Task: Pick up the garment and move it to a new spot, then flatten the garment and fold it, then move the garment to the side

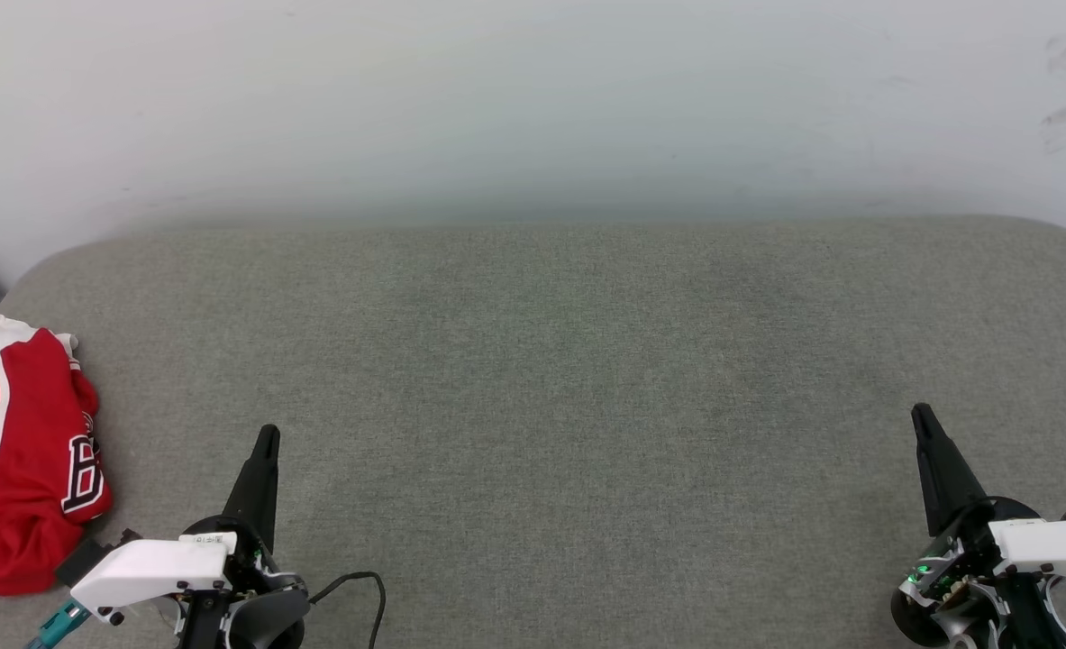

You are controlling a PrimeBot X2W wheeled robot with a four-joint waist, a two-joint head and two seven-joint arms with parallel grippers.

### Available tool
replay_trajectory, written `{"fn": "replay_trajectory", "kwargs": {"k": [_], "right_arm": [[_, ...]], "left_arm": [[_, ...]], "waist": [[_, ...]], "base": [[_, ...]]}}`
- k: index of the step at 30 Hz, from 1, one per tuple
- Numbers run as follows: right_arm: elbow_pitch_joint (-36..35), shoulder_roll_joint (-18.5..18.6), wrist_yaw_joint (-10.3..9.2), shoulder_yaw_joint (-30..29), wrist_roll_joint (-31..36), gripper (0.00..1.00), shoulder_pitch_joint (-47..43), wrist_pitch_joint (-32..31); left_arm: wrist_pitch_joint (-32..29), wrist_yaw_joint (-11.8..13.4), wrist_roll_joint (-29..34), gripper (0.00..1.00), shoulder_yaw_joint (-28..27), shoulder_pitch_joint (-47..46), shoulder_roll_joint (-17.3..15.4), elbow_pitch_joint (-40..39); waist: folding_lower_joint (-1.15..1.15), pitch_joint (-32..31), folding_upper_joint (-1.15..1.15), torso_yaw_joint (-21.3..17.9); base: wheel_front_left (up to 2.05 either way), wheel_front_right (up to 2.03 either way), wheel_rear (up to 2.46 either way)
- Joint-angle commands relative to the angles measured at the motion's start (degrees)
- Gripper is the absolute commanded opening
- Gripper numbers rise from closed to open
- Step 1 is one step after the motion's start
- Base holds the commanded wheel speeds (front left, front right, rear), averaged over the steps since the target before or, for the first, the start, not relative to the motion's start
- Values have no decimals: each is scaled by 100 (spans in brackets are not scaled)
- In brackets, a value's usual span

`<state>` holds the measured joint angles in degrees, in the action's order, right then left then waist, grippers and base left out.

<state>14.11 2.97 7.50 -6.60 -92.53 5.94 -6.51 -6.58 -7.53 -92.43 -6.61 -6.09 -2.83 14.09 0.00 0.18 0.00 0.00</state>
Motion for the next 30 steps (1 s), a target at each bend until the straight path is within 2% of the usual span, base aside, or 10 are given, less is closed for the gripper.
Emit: {"fn": "replay_trajectory", "kwargs": {"k": [1, 30], "right_arm": [[5, -24, -2, 6, 24, 0, 62, 1], [5, -24, -2, 7, 24, 0, 63, 2]], "left_arm": [[-9, -17, 4, 0, -9, -30, 10, -5], [-8, -17, 4, 0, -9, -30, 10, -5]], "waist": [[0, 0, 0, 0], [0, 0, 0, 0]], "base": [[0, 0, 0], [0, 0, 0]]}}
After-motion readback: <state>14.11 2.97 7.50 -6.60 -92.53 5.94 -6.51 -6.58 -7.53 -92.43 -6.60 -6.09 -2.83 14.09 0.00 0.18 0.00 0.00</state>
